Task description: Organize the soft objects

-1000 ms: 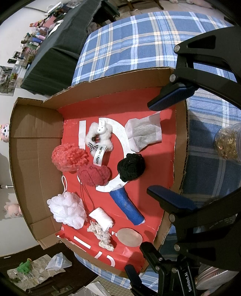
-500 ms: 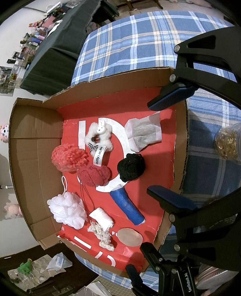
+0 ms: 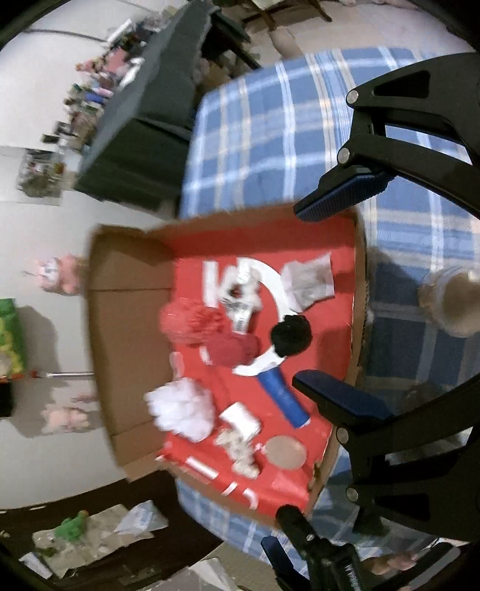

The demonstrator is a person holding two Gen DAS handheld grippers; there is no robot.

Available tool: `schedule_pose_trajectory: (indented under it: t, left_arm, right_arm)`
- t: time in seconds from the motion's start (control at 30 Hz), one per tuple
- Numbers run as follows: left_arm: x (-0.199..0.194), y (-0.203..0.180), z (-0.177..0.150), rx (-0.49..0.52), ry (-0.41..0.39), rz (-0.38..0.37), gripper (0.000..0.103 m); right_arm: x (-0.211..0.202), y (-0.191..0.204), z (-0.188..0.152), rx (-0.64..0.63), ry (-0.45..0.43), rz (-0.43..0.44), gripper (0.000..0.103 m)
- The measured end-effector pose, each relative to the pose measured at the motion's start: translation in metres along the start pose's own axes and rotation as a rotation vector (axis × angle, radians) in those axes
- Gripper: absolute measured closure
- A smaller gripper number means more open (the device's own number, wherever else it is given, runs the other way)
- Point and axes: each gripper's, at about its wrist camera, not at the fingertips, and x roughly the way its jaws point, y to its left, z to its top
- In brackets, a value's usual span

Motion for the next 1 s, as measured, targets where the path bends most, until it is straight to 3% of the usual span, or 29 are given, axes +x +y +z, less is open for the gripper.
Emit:
schedule_pose_trajectory:
  t: [0.1,0.17,0.2,0.33,0.47,0.67,0.83,1.0]
  left_arm:
    - [-0.038,0.003,-0.006,0.002,-0.084,0.015,0.000]
    - [-0.065,0.000,-0.019,0.015,-0.153,0.020,0.000]
    - [-0.075,0.000,-0.025,0.019,-0.172,0.014,0.000]
    - [-0.109,-0.005,-0.062,0.005,-0.214,-0.054,0.000]
    - [-0.119,-0.013,-0.098,0.011,-0.236,-0.049,0.000]
    - [-0.104,-0.024,-0.143,0.035,-0.194,-0.036,0.000]
    - [-0.070,-0.030,-0.168,0.056,-0.109,-0.022,0.000]
    - [-0.032,-0.029,-0.185,0.047,-0.019,0.006,0.000]
  right_arm:
    - [-0.038,-0.002,-0.002,-0.003,-0.076,-0.008,0.020]
    - [-0.065,-0.001,-0.010,-0.011,-0.129,0.003,0.008]
    - [-0.076,0.000,-0.015,-0.015,-0.152,0.007,0.007]
    - [-0.118,0.012,-0.056,-0.049,-0.238,0.035,0.006]
    - [-0.138,0.018,-0.101,-0.054,-0.280,0.069,0.004]
    - [-0.126,0.021,-0.159,-0.018,-0.270,0.055,0.004]
    - [-0.082,0.018,-0.182,0.011,-0.177,0.052,0.004]
    - [-0.045,0.015,-0.196,0.004,-0.117,-0.005,0.004]
